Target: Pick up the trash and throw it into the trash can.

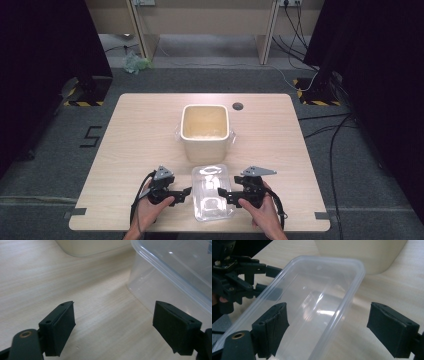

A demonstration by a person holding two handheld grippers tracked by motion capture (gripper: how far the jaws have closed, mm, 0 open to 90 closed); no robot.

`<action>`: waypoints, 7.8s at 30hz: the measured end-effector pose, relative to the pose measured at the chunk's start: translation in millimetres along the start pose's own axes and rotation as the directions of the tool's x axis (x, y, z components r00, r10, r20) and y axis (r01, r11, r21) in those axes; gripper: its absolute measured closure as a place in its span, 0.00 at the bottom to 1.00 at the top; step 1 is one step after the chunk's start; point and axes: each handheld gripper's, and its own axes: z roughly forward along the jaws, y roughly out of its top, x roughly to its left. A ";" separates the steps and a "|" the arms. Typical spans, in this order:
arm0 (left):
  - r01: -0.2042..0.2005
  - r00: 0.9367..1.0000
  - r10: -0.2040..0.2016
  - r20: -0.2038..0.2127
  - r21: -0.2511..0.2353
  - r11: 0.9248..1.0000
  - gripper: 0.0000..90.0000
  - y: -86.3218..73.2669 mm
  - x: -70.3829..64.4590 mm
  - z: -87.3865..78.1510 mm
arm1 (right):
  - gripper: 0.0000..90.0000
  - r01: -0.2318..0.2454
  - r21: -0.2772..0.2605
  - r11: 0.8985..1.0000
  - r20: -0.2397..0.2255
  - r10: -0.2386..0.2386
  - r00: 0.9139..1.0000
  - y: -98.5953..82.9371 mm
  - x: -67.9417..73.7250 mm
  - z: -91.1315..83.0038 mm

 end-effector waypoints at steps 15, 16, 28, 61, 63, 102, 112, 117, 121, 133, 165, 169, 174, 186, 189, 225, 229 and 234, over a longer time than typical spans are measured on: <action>-0.031 0.999 0.031 0.025 -0.008 0.999 0.23 -2.9 -24.4 -3.9 | 0.39 -0.007 -0.022 1.000 -0.037 0.006 0.999 -5.7 9.7 6.4; -0.031 0.999 0.031 0.025 -0.008 0.999 0.23 -2.9 -24.4 -3.9 | 0.39 -0.007 -0.022 1.000 -0.037 0.006 0.999 -5.7 9.7 6.4; -0.026 1.000 0.026 0.000 -0.139 0.990 0.27 13.6 -26.7 -41.5 | 0.55 0.074 -0.120 0.990 -0.004 -0.075 0.997 4.5 28.5 -9.1; -0.100 0.994 0.086 -0.073 -0.226 0.969 0.32 79.7 -18.0 -101.6 | 0.57 0.156 -0.274 0.949 -0.009 -0.164 0.986 79.0 54.0 -25.2; -0.103 0.993 0.088 -0.073 -0.231 0.968 0.32 84.6 -15.6 -105.4 | 0.57 0.167 -0.281 0.945 -0.005 -0.175 0.985 85.7 56.5 -26.3; -0.077 0.994 0.059 -0.092 -0.199 0.977 0.32 182.8 19.7 -106.3 | 0.56 0.177 -0.265 0.948 0.039 -0.173 0.984 193.0 42.3 -24.5; -0.052 0.994 0.033 -0.105 -0.179 0.982 0.32 204.8 30.0 -90.5 | 0.56 0.146 -0.260 0.955 0.043 -0.139 0.989 211.6 23.4 -16.2; -0.037 0.994 0.019 -0.105 -0.169 0.985 0.33 209.3 35.3 -79.0 | 0.56 0.139 -0.253 0.957 0.051 -0.130 0.990 215.5 14.9 -10.4; -0.016 0.995 -0.001 -0.099 -0.162 0.987 0.33 213.4 39.7 -68.3 | 0.56 0.139 -0.251 0.958 0.064 -0.127 0.990 216.9 6.8 -5.5; 0.028 0.994 -0.043 -0.102 -0.149 0.988 0.33 229.8 51.7 -39.3 | 0.56 0.103 -0.268 0.958 0.086 -0.083 0.993 220.3 -19.0 8.6; 0.065 0.986 -0.077 -0.145 -0.087 0.994 0.27 213.2 77.4 -2.2 | 0.45 0.123 -0.221 0.967 0.128 -0.097 0.987 188.8 -32.4 37.4; 0.072 0.985 -0.085 -0.148 -0.087 0.994 0.24 210.3 80.0 -7.6 | 0.36 0.105 -0.227 0.968 0.122 -0.079 0.989 188.1 -33.1 28.8; 0.058 0.986 -0.071 -0.150 -0.086 0.995 0.24 206.1 78.3 -14.8 | 0.34 0.075 -0.276 0.958 0.104 -0.048 0.993 189.8 -38.2 12.4; 0.038 0.994 -0.047 -0.096 -0.093 0.995 0.23 192.2 64.8 -29.9 | 0.34 0.115 -0.234 0.966 0.168 -0.076 0.983 173.4 -50.6 -11.4; 0.032 0.995 -0.041 -0.086 -0.096 0.995 0.22 188.0 60.9 -32.5 | 0.33 0.123 -0.221 0.967 0.172 -0.086 0.981 167.7 -51.6 -15.1; -0.044 0.998 0.051 0.040 -0.151 0.988 0.17 107.2 10.0 -51.6 | 0.23 0.165 -0.177 0.970 0.151 -0.139 0.979 98.5 -47.8 -40.0; -0.041 0.997 0.050 0.050 -0.151 0.988 0.17 96.9 6.1 -46.6 | 0.23 0.183 -0.161 0.970 0.158 -0.158 0.975 92.1 -45.9 -39.9; -0.046 0.997 0.056 0.060 -0.147 0.988 0.17 81.9 1.0 -38.5 | 0.23 0.189 -0.153 0.970 0.154 -0.165 0.974 80.8 -44.0 -38.9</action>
